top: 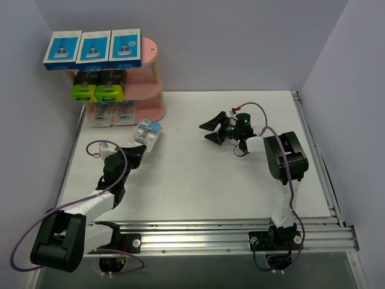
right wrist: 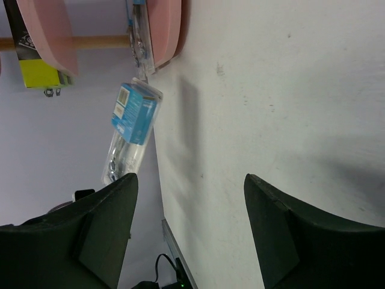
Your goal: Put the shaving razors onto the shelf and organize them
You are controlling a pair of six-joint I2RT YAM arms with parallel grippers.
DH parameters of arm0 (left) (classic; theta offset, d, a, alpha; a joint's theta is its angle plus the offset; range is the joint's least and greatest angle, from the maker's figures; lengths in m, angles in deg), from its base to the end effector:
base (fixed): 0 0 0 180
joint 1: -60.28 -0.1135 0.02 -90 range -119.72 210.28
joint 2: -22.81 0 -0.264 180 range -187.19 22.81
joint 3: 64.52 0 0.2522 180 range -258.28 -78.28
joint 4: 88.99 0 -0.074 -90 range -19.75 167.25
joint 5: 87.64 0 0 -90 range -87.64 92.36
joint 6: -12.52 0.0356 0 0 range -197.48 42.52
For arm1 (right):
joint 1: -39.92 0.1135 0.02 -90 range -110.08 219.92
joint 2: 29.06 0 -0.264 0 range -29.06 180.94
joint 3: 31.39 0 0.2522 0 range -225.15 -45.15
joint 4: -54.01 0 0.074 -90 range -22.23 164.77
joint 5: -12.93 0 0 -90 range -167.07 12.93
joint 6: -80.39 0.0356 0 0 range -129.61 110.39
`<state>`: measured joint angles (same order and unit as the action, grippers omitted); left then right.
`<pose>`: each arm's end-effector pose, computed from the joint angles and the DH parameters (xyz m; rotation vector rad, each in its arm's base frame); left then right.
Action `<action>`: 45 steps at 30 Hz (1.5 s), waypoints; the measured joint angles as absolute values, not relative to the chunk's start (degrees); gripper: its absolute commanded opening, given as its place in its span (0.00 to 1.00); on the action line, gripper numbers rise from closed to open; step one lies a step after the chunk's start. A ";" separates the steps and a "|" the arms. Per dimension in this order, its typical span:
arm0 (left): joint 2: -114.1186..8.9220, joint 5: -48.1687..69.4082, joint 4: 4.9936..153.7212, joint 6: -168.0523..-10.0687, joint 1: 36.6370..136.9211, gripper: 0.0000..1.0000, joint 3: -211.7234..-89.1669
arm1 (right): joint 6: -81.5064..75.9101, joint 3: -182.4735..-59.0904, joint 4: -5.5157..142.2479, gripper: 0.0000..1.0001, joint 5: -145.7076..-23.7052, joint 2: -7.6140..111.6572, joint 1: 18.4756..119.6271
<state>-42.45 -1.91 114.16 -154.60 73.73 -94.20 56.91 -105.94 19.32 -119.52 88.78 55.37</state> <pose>0.2161 -0.0490 0.1830 -1.0597 1.5979 -1.0441 0.4042 0.1366 0.1590 0.2458 1.9838 1.6254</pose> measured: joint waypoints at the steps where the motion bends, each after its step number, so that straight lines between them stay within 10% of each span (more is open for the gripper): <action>1: -43.34 -1.91 114.81 -154.56 73.54 0.02 -94.90 | 56.36 -105.88 19.54 0.67 -119.83 88.78 54.82; 45: -78.47 -7.31 137.57 -151.63 70.67 0.02 -111.14 | 51.55 -105.79 22.56 0.66 -121.73 90.77 51.89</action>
